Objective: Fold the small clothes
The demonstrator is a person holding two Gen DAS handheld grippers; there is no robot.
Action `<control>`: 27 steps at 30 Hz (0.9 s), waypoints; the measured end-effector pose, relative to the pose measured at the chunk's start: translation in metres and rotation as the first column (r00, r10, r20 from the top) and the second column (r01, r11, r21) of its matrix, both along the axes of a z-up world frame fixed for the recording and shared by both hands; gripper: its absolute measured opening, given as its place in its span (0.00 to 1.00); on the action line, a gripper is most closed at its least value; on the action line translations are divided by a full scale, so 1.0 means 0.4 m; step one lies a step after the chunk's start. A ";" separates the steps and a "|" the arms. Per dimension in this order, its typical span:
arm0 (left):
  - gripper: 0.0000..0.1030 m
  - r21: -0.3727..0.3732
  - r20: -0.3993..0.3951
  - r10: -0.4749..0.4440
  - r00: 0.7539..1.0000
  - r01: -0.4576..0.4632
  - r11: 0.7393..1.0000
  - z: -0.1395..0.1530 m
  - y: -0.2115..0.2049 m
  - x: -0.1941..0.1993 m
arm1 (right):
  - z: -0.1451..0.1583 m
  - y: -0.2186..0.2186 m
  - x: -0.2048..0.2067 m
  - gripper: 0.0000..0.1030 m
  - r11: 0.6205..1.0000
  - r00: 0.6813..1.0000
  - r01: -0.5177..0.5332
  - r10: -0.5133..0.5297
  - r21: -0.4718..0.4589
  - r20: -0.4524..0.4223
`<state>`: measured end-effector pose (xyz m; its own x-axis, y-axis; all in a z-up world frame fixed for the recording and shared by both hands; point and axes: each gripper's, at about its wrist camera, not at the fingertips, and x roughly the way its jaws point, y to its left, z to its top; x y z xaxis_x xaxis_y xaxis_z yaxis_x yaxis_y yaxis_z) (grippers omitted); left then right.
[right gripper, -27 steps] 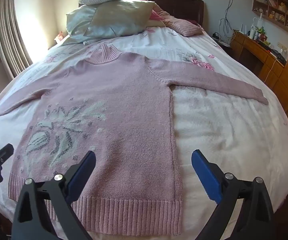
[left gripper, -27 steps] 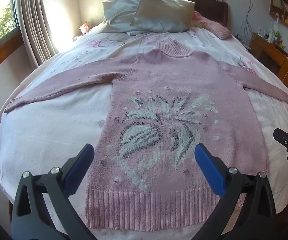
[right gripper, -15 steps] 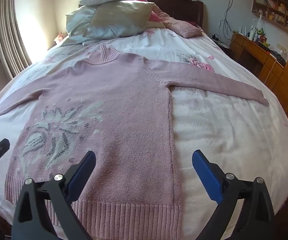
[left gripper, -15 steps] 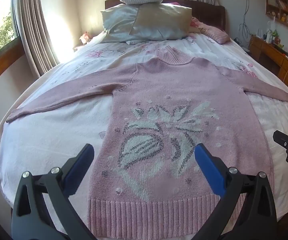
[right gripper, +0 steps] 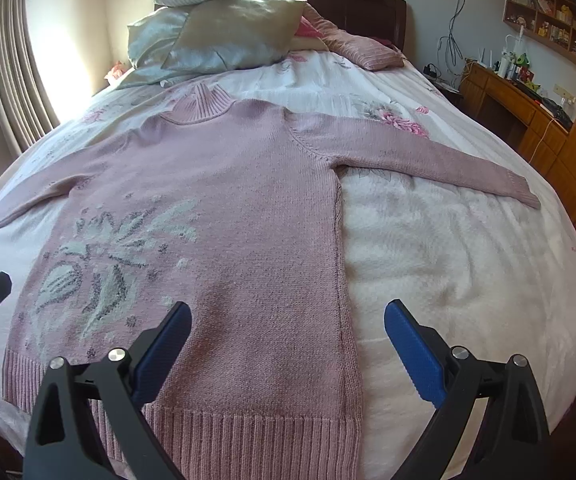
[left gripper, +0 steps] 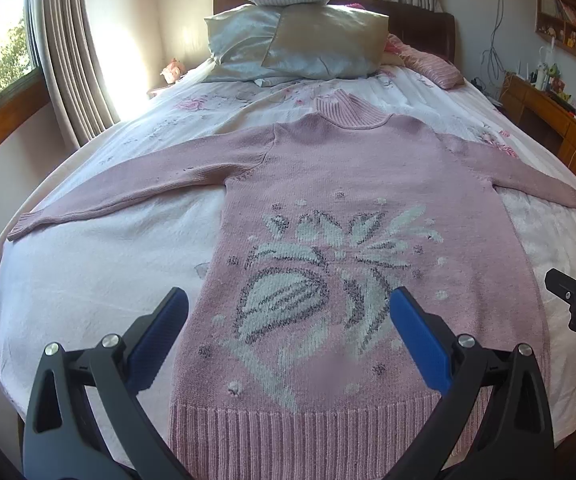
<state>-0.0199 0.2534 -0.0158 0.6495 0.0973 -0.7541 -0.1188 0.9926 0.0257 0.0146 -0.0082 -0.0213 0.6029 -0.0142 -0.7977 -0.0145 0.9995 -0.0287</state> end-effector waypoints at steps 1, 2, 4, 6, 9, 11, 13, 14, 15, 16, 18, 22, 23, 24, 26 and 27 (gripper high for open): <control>0.97 0.001 0.000 0.000 1.000 0.000 1.000 0.000 0.000 0.000 | -0.001 -0.001 0.001 0.95 1.000 1.000 0.001 -0.001 0.001 0.000; 0.97 0.003 0.000 -0.001 1.000 0.001 1.000 -0.001 0.001 0.001 | -0.002 -0.001 0.002 0.95 1.000 1.000 0.002 -0.002 0.002 0.000; 0.97 0.007 0.000 0.000 1.000 0.000 1.000 -0.002 0.001 0.002 | -0.002 -0.001 0.004 0.95 1.000 1.000 0.003 -0.003 0.000 -0.001; 0.97 0.008 -0.002 0.000 1.000 0.000 1.000 -0.004 0.001 0.003 | -0.003 -0.002 0.005 0.95 1.000 1.000 0.002 -0.002 0.001 -0.001; 0.97 0.011 -0.005 0.004 1.000 -0.004 1.000 -0.007 0.004 0.003 | -0.003 -0.001 0.007 0.95 1.000 1.000 -0.001 0.001 0.000 -0.002; 0.97 0.011 -0.007 0.008 1.000 -0.008 1.000 -0.011 0.008 0.003 | -0.003 0.001 0.008 0.95 1.000 1.000 -0.003 0.003 -0.001 -0.002; 0.97 0.012 -0.006 0.012 1.000 -0.012 1.000 -0.012 0.012 0.003 | -0.003 0.003 0.008 0.95 1.000 1.000 -0.004 0.004 0.000 -0.002; 0.97 0.012 -0.006 0.013 1.000 -0.013 1.000 -0.012 0.013 0.002 | -0.002 0.003 0.008 0.95 1.000 1.000 -0.004 0.004 0.000 -0.001; 0.97 0.012 -0.006 0.013 1.000 -0.013 1.000 -0.012 0.015 0.003 | -0.002 0.003 0.009 0.95 1.000 1.000 -0.004 0.004 0.000 0.000; 0.97 0.014 -0.006 0.014 1.000 -0.014 1.000 -0.013 0.014 0.002 | -0.002 0.004 0.007 0.95 1.000 1.000 -0.004 0.004 -0.001 0.000; 0.97 0.016 -0.006 0.013 1.000 -0.013 1.000 -0.012 0.013 0.002 | -0.002 0.004 0.006 0.95 1.000 1.000 -0.004 0.004 0.000 0.000; 0.97 0.019 -0.003 0.009 1.000 -0.009 1.000 -0.012 0.014 0.001 | -0.002 0.006 0.005 0.95 1.000 1.000 -0.005 0.005 0.000 0.001; 0.97 0.020 -0.003 0.007 1.000 -0.007 1.000 -0.012 0.014 0.001 | -0.001 0.006 0.005 0.95 1.000 1.000 -0.006 0.006 0.000 0.000; 0.97 0.021 -0.004 0.006 1.000 -0.006 1.000 -0.013 0.012 0.000 | -0.001 0.006 0.006 0.95 1.000 1.000 -0.006 0.006 0.000 0.001; 0.97 0.022 -0.007 0.006 1.000 -0.006 1.000 -0.015 0.014 0.000 | -0.002 0.006 0.005 0.95 1.000 1.000 -0.006 0.006 0.000 -0.001; 0.97 0.022 -0.008 0.008 1.000 -0.007 1.000 -0.017 0.016 0.000 | -0.002 0.006 0.005 0.95 1.000 1.000 -0.006 0.006 0.001 -0.002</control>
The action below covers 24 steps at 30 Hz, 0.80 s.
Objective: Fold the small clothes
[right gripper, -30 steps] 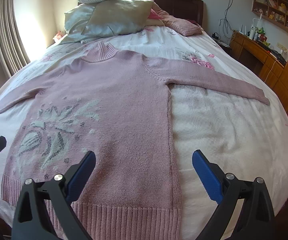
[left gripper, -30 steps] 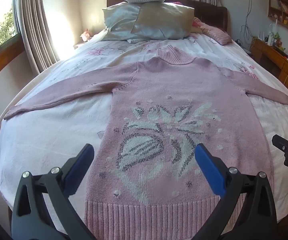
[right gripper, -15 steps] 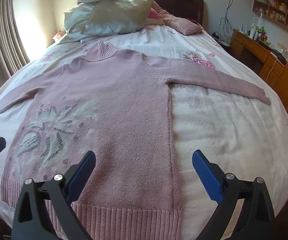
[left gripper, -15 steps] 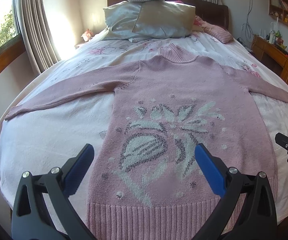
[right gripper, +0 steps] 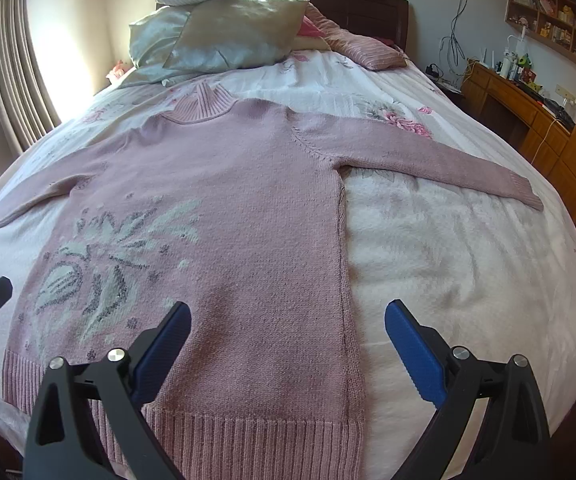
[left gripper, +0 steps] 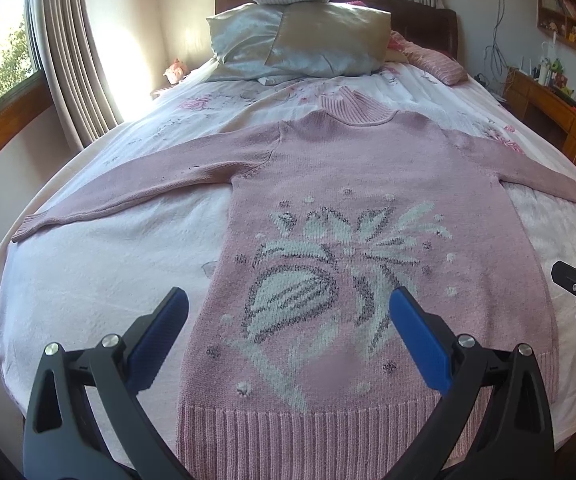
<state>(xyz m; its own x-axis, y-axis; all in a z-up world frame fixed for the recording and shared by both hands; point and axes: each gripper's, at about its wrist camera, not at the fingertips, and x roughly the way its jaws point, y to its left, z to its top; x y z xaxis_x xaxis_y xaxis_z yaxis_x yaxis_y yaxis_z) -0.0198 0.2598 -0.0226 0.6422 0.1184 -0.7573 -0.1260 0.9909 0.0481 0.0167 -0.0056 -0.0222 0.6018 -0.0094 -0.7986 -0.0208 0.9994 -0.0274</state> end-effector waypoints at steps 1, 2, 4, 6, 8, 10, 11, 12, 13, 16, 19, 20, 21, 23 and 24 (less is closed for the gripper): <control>0.97 0.001 -0.002 0.002 1.000 -0.002 1.000 -0.002 -0.003 0.000 | -0.001 0.000 0.001 0.95 1.000 1.000 0.000 0.000 0.000 0.000; 0.97 0.001 -0.005 0.004 1.000 -0.004 1.000 -0.003 -0.003 -0.001 | -0.001 0.000 0.001 0.95 1.000 1.000 0.000 0.000 -0.001 0.000; 0.97 0.001 -0.008 0.007 1.000 -0.007 1.000 -0.005 0.000 0.000 | -0.002 0.000 0.003 0.95 1.000 1.000 0.001 -0.001 -0.001 -0.001; 0.97 0.000 -0.010 0.009 1.000 -0.009 1.000 -0.007 0.001 0.000 | -0.002 0.000 0.003 0.95 1.000 1.000 0.001 -0.001 -0.002 0.000; 0.97 0.001 -0.012 0.011 1.000 -0.011 1.000 -0.007 0.002 0.002 | -0.002 0.001 0.003 0.95 1.000 1.000 0.000 0.000 -0.001 0.000; 0.97 0.000 -0.013 0.011 1.000 -0.011 1.000 -0.009 0.004 0.003 | -0.003 0.002 0.002 0.95 1.000 1.000 0.000 0.000 -0.002 0.000; 0.97 0.000 -0.012 0.011 1.000 -0.011 1.000 -0.009 0.004 0.002 | -0.003 0.002 0.002 0.95 1.000 1.000 0.000 0.000 -0.002 0.000; 0.97 0.001 -0.012 0.012 1.000 -0.012 1.000 -0.009 0.004 0.002 | -0.003 0.002 0.001 0.95 1.000 1.000 0.000 0.000 -0.001 0.000; 0.97 0.001 -0.011 0.012 1.000 -0.012 1.000 -0.009 0.004 0.003 | -0.003 0.002 0.001 0.95 1.000 1.000 0.000 0.000 -0.001 0.001; 0.97 0.001 -0.011 0.011 1.000 -0.011 1.000 -0.009 0.005 0.002 | -0.002 0.004 0.001 0.95 1.000 1.000 -0.001 0.001 -0.002 0.003; 0.97 0.002 -0.007 0.012 1.000 -0.012 1.000 -0.009 0.007 0.001 | -0.002 0.004 0.001 0.96 1.000 1.000 -0.001 0.001 -0.001 0.002; 0.97 0.003 -0.007 0.012 1.000 -0.012 1.000 -0.007 0.006 0.001 | -0.002 0.004 0.001 0.96 1.000 1.000 -0.001 0.001 -0.001 0.003; 0.97 0.003 -0.007 0.011 1.000 -0.011 1.000 -0.007 0.005 0.001 | -0.002 0.004 0.001 0.96 1.000 1.000 -0.001 0.001 -0.001 0.003; 0.97 0.005 -0.006 0.009 1.000 -0.009 1.000 -0.006 0.004 0.000 | -0.001 0.005 0.001 0.96 1.000 1.000 -0.002 0.002 0.000 0.004; 0.97 0.005 -0.006 0.009 1.000 -0.009 1.000 -0.005 0.003 0.001 | 0.000 0.006 0.002 0.96 1.000 1.000 -0.002 0.002 -0.001 0.004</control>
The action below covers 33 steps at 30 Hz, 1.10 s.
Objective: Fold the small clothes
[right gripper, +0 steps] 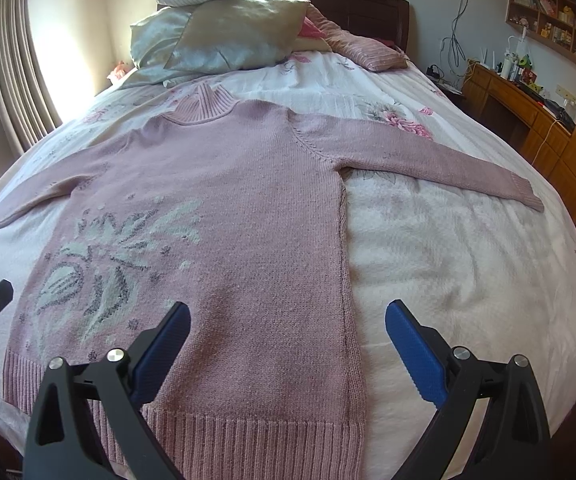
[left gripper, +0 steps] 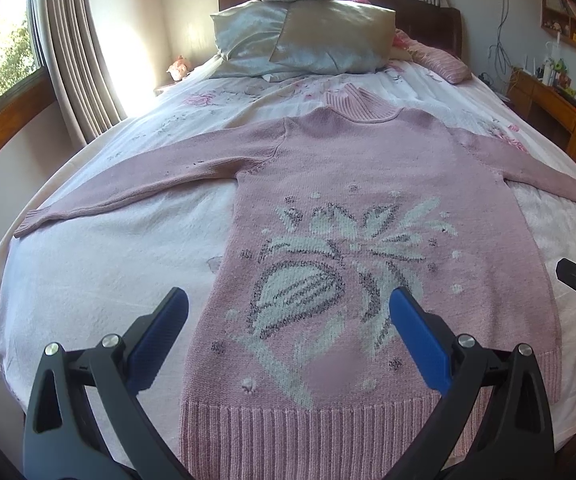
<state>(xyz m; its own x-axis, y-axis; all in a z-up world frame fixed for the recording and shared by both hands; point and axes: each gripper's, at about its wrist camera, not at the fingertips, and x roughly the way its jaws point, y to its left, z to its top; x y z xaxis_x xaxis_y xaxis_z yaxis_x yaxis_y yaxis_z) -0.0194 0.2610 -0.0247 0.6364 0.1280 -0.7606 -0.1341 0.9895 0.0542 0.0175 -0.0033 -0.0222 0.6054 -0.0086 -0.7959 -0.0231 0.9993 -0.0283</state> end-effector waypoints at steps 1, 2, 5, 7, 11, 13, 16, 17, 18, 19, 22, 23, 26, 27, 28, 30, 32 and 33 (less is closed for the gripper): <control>0.97 0.000 0.000 0.000 1.000 0.000 1.000 0.000 0.000 0.000 | 0.000 0.001 0.000 0.96 1.000 1.000 -0.001 0.001 0.000 0.000; 0.97 0.000 0.000 0.001 1.000 -0.001 1.000 0.000 0.000 0.000 | 0.001 0.002 0.000 0.96 1.000 1.000 -0.001 0.001 0.000 0.001; 0.97 -0.001 -0.002 0.003 1.000 -0.003 1.000 0.000 -0.003 0.001 | 0.002 0.003 0.001 0.96 1.000 1.000 -0.001 0.001 0.000 0.001; 0.97 -0.001 -0.003 0.004 1.000 -0.004 1.000 -0.001 -0.005 0.000 | 0.001 0.003 0.001 0.96 1.000 1.000 -0.001 0.001 0.000 0.001; 0.97 -0.001 -0.004 0.003 1.000 -0.003 1.000 -0.002 -0.005 0.000 | 0.001 0.003 0.000 0.96 1.000 1.000 -0.001 0.001 0.001 0.001; 0.97 -0.001 -0.004 0.004 1.000 -0.004 1.000 -0.003 -0.006 0.001 | 0.001 0.002 0.000 0.96 1.000 1.000 -0.002 0.002 0.001 0.001; 0.97 -0.002 -0.005 0.004 1.000 -0.004 1.000 -0.004 -0.005 0.002 | 0.000 0.003 0.001 0.96 1.000 1.000 -0.002 0.002 -0.001 0.001; 0.97 -0.002 -0.005 0.005 1.000 -0.005 1.000 -0.005 -0.004 0.004 | 0.000 0.004 0.002 0.96 1.000 1.000 -0.002 0.002 0.000 0.000; 0.97 -0.002 -0.005 0.006 1.000 -0.006 1.000 -0.006 -0.004 0.005 | -0.001 0.003 0.003 0.96 1.000 1.000 -0.002 0.002 0.002 0.000; 0.97 -0.001 -0.006 0.006 1.000 -0.006 1.000 -0.007 -0.006 0.007 | -0.002 0.002 0.005 0.96 1.000 1.000 -0.002 0.002 0.002 0.000; 0.97 0.002 -0.006 0.004 1.000 -0.004 1.000 -0.003 -0.014 0.017 | -0.007 -0.007 0.014 0.96 1.000 1.000 -0.001 0.001 0.002 -0.003; 0.97 0.003 -0.005 0.002 1.000 -0.002 1.000 0.000 -0.018 0.022 | -0.009 -0.017 0.021 0.96 1.000 1.000 0.002 -0.002 0.003 -0.006; 0.97 0.011 0.009 -0.010 1.000 0.010 1.000 0.015 -0.034 0.039 | -0.014 -0.071 0.057 0.96 1.000 1.000 0.028 -0.028 0.010 -0.014; 0.97 0.012 0.015 -0.015 1.000 0.015 1.000 0.021 -0.040 0.046 | -0.014 -0.094 0.070 0.96 0.999 0.999 0.043 -0.043 0.008 -0.015; 0.97 0.014 0.024 -0.020 1.000 0.020 1.000 0.028 -0.046 0.053 | -0.014 -0.119 0.086 0.96 0.998 0.998 0.058 -0.058 0.006 -0.013; 0.97 0.018 0.039 -0.030 0.999 0.030 0.999 0.039 -0.061 0.070 | -0.015 -0.176 0.121 0.96 0.996 0.996 0.087 -0.087 0.004 -0.020; 0.97 0.020 0.050 -0.042 0.998 0.041 0.999 0.048 -0.077 0.090 | -0.020 -0.238 0.161 0.96 0.993 0.992 0.118 -0.118 -0.002 -0.033; 0.97 0.020 0.055 -0.047 0.997 0.046 0.999 0.051 -0.085 0.099 | -0.022 -0.271 0.181 0.96 0.991 0.990 0.136 -0.136 -0.007 -0.038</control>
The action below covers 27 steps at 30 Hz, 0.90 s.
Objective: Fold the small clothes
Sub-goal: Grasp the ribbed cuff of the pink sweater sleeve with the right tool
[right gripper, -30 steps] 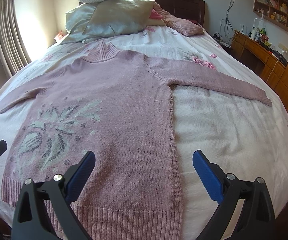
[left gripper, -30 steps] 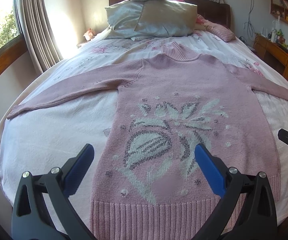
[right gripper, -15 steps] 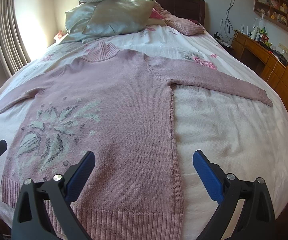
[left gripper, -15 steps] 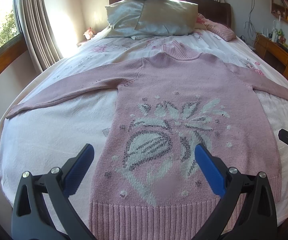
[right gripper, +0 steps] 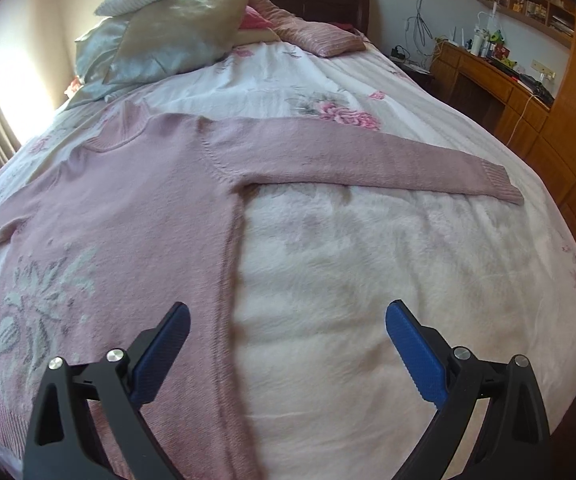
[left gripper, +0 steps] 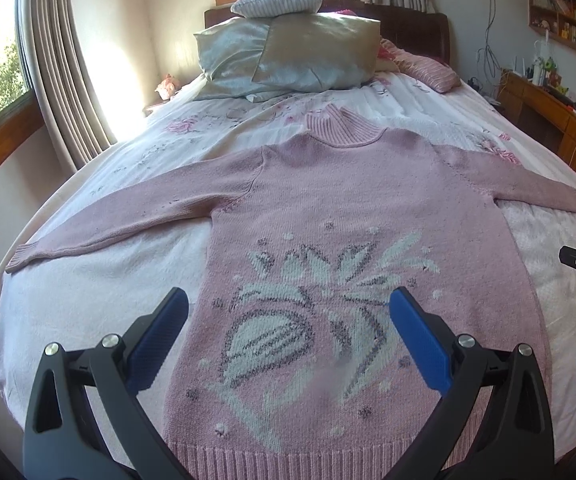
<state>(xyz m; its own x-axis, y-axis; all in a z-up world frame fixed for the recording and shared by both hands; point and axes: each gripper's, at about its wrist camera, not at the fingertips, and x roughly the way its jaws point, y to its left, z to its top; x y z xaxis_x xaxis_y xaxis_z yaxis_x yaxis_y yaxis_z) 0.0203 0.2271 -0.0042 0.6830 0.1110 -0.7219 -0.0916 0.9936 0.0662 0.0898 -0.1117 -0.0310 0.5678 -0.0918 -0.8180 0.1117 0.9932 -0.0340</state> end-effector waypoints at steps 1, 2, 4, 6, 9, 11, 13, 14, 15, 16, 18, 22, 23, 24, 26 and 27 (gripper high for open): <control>0.97 -0.001 0.005 -0.006 1.000 0.006 1.000 0.003 -0.008 0.011 | -0.002 -0.034 0.021 0.96 1.000 1.000 0.018 -0.018 -0.007 -0.003; 0.97 0.000 0.009 -0.011 1.000 0.011 1.000 0.004 -0.016 0.020 | -0.006 -0.070 0.042 0.96 0.999 0.999 0.037 -0.037 -0.016 -0.007; 0.97 0.001 0.014 -0.021 1.000 0.021 1.000 0.003 -0.032 0.045 | -0.017 -0.145 0.088 0.96 0.996 0.996 0.078 -0.079 -0.040 -0.027; 0.97 -0.009 0.008 -0.030 1.000 0.030 1.000 -0.004 -0.048 0.078 | -0.031 -0.227 0.135 0.96 0.991 0.992 0.119 -0.122 -0.068 -0.044; 0.97 -0.025 -0.016 -0.033 0.999 0.032 0.999 -0.026 -0.068 0.145 | -0.058 -0.366 0.214 0.96 0.975 0.977 0.190 -0.200 -0.117 -0.076; 0.97 -0.040 -0.035 -0.028 0.999 0.027 0.999 -0.043 -0.080 0.200 | -0.075 -0.472 0.262 0.96 0.965 0.964 0.239 -0.250 -0.109 -0.095; 0.97 -0.055 -0.053 -0.016 0.998 0.013 0.998 -0.060 -0.092 0.258 | -0.090 -0.575 0.302 0.96 0.950 0.943 0.301 -0.309 -0.084 -0.121; 0.97 -0.067 -0.056 -0.008 0.998 0.005 0.998 -0.066 -0.097 0.285 | -0.097 -0.620 0.319 0.96 0.944 0.935 0.323 -0.330 -0.068 -0.132; 0.97 -0.076 -0.051 0.000 0.999 -0.004 0.997 -0.071 -0.102 0.311 | -0.103 -0.660 0.335 0.96 0.940 0.929 0.338 -0.342 -0.056 -0.139; 0.97 -0.077 -0.052 0.014 0.999 -0.018 0.997 -0.078 -0.108 0.338 | -0.110 -0.697 0.350 0.96 0.933 0.921 0.355 -0.359 -0.055 -0.150; 0.97 -0.094 -0.053 0.026 0.998 -0.031 0.995 -0.093 -0.121 0.388 | -0.124 -0.752 0.375 0.95 0.924 0.909 0.381 -0.380 -0.031 -0.170; 0.97 -0.105 -0.070 0.035 0.997 -0.043 0.994 -0.121 -0.146 0.466 | -0.146 -0.833 0.410 0.95 0.911 0.895 0.412 -0.399 0.027 -0.200; 0.97 -0.098 -0.069 0.039 0.997 -0.045 0.994 -0.127 -0.152 0.480 | -0.150 -0.848 0.414 0.95 0.906 0.889 0.422 -0.407 0.034 -0.209; 0.97 -0.089 -0.067 0.039 0.997 -0.045 0.995 -0.133 -0.157 0.492 | -0.155 -0.866 0.417 0.95 0.899 0.883 0.436 -0.417 0.046 -0.214; 0.97 -0.064 -0.068 0.042 0.997 -0.047 0.997 -0.144 -0.165 0.509 | -0.166 -0.898 0.414 0.95 0.880 0.872 0.462 -0.429 0.108 -0.235; 0.97 -0.056 -0.067 0.042 0.997 -0.045 0.997 -0.149 -0.166 0.515 | -0.177 -0.917 0.414 0.95 0.867 0.868 0.474 -0.429 0.157 -0.250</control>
